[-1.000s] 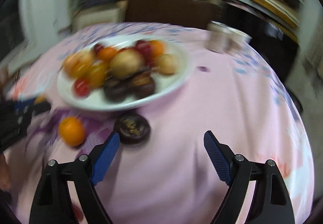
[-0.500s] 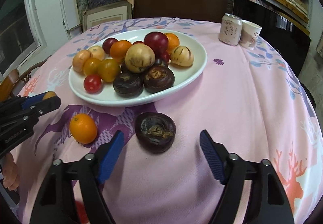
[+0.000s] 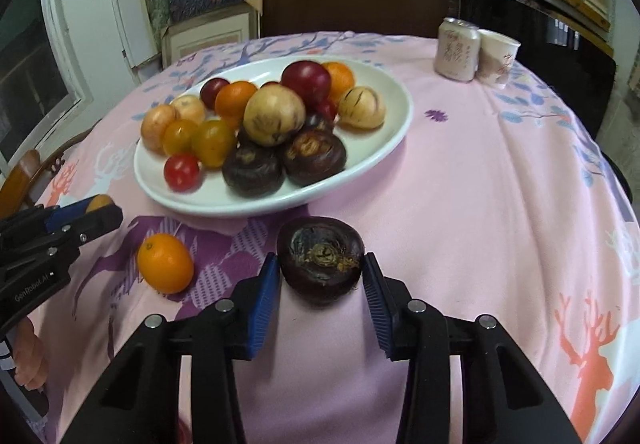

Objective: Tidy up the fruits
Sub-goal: 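Grasp the mangosteen with the right tool while the left tool holds its fruit, then lower both fruits onto the white plate and open both tools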

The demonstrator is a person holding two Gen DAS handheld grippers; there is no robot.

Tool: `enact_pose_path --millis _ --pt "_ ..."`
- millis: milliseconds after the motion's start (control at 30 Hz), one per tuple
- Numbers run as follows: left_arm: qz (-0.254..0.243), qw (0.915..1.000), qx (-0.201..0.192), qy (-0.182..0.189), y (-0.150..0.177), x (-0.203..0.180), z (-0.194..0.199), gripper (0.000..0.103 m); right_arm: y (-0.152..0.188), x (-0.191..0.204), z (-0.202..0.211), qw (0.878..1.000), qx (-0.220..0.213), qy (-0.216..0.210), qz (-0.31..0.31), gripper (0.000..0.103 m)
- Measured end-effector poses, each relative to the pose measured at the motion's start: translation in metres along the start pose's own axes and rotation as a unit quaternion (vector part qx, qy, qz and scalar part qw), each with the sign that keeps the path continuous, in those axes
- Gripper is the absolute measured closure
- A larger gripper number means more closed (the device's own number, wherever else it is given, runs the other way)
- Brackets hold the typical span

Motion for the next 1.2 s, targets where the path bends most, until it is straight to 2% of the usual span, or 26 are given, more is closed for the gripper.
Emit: enact_pose_path --millis 467,633,733,967,1200 --pt "-0.006 0.9998 -0.013 -0.016 -0.003 0.003 0.006 0.077 -0.009 -0.022 0.014 0.999 -0.023 0.001 -0.049 0.06" --pt "-0.012 0.9989 -0.03 -0.034 -0.009 0.004 0.009 0.077 -0.014 -0.022 0.021 0.998 -0.037 -0.005 -0.057 0.06" --pt "-0.024 0.9975 -0.047 -0.047 -0.022 0.0 0.007 0.077 -0.029 -0.021 0.031 0.996 -0.062 -0.008 -0.06 0.06" --pt "-0.015 0.9965 -0.073 -0.037 -0.068 -0.01 -0.012 0.077 -0.083 -0.009 0.022 0.995 -0.087 -0.017 -0.048 0.06" --pt "-0.011 0.997 -0.069 -0.035 -0.085 -0.009 -0.039 0.077 -0.107 0.008 -0.004 0.996 -0.084 -0.024 -0.03 0.06"
Point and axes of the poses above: each gripper's, at about its wrist camera, not at the fingertips, and z roughly against the way its jaws point, x to its left, y to its underside, the point moved 5 cm from there along -z, roughly the way its jaws point, and after that the axes turned 14 degrees about -x, right-handed, at the moved point
